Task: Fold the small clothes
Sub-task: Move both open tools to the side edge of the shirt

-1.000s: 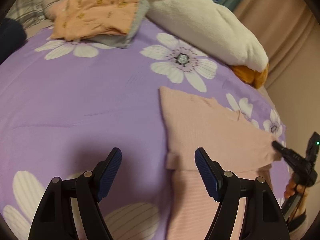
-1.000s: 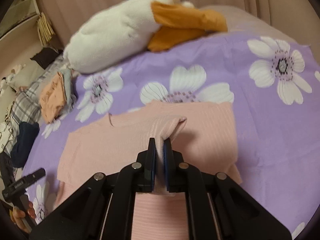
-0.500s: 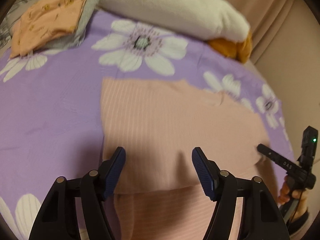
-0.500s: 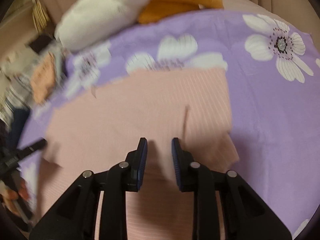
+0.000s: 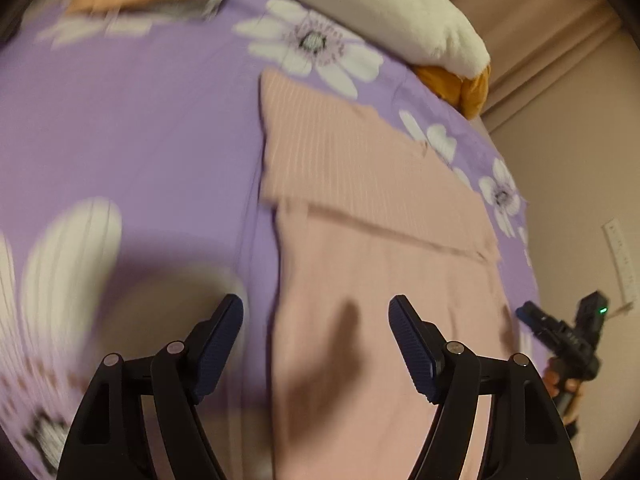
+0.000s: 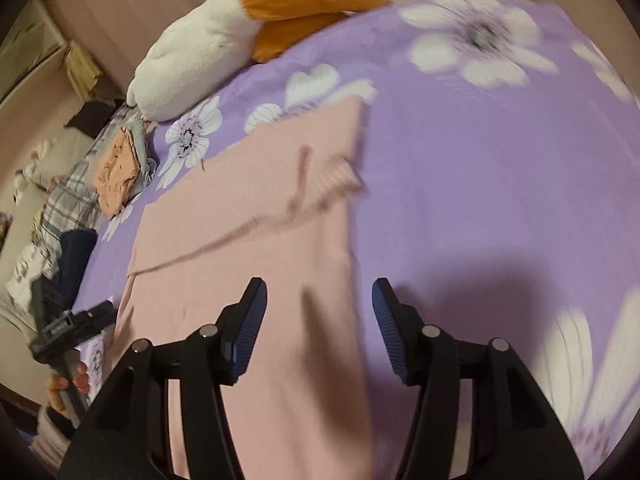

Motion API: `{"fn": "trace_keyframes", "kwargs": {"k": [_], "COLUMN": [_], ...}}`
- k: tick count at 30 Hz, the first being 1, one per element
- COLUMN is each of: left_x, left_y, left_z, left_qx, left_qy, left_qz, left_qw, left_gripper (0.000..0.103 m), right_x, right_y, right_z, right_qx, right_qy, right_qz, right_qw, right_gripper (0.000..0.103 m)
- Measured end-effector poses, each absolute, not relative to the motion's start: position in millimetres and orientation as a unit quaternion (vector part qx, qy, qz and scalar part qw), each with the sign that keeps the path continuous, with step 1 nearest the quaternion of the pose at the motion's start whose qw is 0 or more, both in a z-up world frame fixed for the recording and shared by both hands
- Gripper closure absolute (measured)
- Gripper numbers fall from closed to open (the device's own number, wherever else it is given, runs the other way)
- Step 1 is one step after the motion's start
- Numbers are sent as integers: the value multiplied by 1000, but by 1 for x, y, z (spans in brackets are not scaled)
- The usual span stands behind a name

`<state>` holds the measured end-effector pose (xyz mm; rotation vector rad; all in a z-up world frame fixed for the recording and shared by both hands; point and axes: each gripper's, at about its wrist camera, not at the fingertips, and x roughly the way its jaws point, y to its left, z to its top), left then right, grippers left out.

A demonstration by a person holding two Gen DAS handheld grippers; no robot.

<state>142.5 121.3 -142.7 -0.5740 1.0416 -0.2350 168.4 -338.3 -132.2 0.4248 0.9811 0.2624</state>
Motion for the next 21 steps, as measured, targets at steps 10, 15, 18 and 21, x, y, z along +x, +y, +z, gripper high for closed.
{"fn": "trace_keyframes", "kwargs": {"k": [10,15,18,21], "left_x": [77,43,31,25], "left_y": [89,74,71,72], "left_z": [-145,-149,-149,-151], "left_qx": [-315,-335,-341,-357], "left_qy": [490,500,502,500], "left_qz": [-214,-254,-263,-260], "left_qw": [784,757,750,745], "left_gripper": [29,29,29,35], "right_x": [93,60,42,27], "right_y": [-340,-332,-328,-323], "right_z": [-166,-166,-166,-167], "right_qx": [304,318,318,322], "right_qy": [487,499,505,508], "right_qz": [197,223,232,240], "right_qw": [794,775,768,762], "right_gripper": [48,48,49,50]}}
